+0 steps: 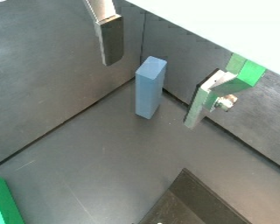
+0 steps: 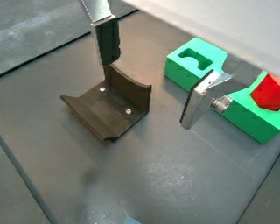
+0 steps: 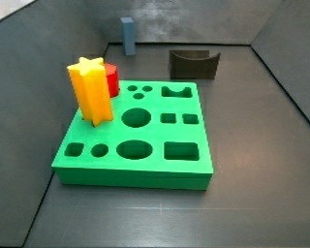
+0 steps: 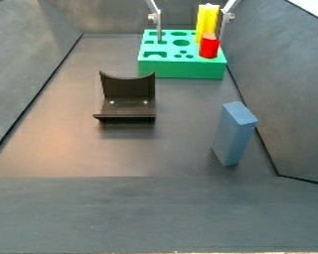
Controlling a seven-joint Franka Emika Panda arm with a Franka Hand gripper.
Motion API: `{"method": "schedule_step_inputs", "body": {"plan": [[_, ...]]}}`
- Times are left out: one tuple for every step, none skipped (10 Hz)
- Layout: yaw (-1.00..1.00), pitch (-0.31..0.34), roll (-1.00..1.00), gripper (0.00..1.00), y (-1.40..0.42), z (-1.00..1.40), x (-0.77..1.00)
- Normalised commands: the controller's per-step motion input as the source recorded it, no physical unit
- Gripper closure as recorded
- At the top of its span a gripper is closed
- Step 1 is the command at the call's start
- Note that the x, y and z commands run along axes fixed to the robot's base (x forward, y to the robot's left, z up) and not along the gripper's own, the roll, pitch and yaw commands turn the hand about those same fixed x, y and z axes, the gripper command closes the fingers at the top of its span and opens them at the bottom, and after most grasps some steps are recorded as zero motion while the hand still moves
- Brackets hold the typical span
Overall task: Pick up the rectangle object. Move up. Move to above the board. Insert the rectangle object.
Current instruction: Pick up the rectangle object.
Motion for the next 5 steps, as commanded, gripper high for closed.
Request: {"method": "schedule_step_inputs", "body": {"plan": [[0.0,0.0,0.0,0.0,0.0,0.0,-0.03],[0.0,0.0,0.04,0.0,0.24,-0.19,-0.24],[0.0,0.0,0.05,0.0,0.43,-0.27,-0.37],[0.0,0.0,0.04,0.0,0.52,-0.27,-0.35],[0.06,0.0,0.04,0.0,0.52,-0.27,-0.34]]}}
